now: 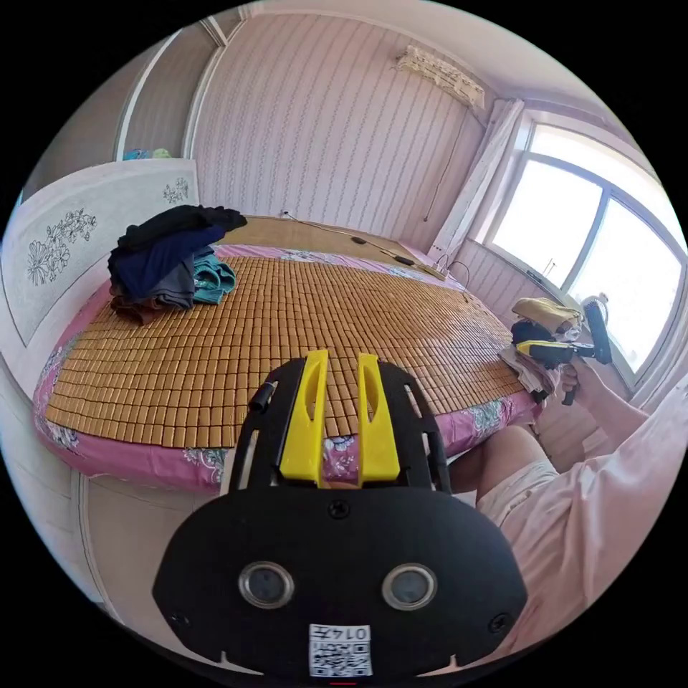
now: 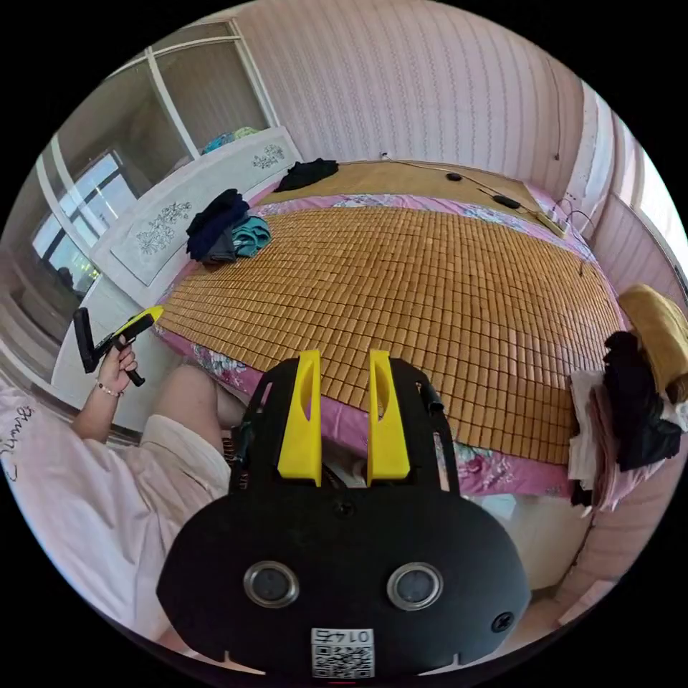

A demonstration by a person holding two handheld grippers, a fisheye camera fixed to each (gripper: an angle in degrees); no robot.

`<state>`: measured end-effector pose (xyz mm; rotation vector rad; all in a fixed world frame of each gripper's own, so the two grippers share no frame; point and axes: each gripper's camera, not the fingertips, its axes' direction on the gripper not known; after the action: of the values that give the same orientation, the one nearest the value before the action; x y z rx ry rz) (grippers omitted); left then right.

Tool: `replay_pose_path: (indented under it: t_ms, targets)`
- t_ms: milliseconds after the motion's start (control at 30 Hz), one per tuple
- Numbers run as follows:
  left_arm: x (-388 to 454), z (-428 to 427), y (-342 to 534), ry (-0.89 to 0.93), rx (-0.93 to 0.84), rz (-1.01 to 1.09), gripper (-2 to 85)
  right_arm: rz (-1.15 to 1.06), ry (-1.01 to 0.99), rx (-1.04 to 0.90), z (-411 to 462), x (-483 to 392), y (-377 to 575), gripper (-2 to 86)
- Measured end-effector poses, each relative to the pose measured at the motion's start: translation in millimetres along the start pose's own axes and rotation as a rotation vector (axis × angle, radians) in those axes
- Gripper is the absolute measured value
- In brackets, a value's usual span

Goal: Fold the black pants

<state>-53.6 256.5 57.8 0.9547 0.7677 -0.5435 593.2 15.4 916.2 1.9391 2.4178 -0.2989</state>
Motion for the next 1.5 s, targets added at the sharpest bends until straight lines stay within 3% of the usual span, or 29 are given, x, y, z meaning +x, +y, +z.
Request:
replay_pose_path:
  t_ms: [300,533,833,1000,1100,1267,1400,1500]
  targets:
    - [-153,-44,-52,-0.173,0.048,-0.184,7.7,-0.502,-0.144,-0.148,102,-172,-223,11.0]
    - [-271,-31,-168,-0.271,0.033,-0.156,8.0,-0.714,-0.038,-0.103,154,-285,-394,12.4]
    - [-422,13,-404,-0.371,0.061,-0.207,8.5,-0.765,0.109,0.034,195,-383,-595,13.4]
    - [-489,54,-475,-0.330,0.002,-0.348,10.2,-0.707,0.219,0.011,234,-409,-666,13.1]
    - [-516,74,-490,-0.283,-0.067,-0.410,6.3,-0.652,0.207,-0.065,247,-410,-695,4.9]
    - [-470,19,-474,-0.337,0.112,-0.324,-0.5,-0.642,0.008,-0.004,203,-381,-695,-0.3]
    - [-370,-64,-437,-0.255,0.243,-0.141,-0.9,-0.656,-0.140,0.056,140,-348,-660,-0.6]
    - [-276,-109,-392,-0.090,0.271,-0.028,-0.9,-0.570,-0.314,0.037,98,-305,-602,-0.7]
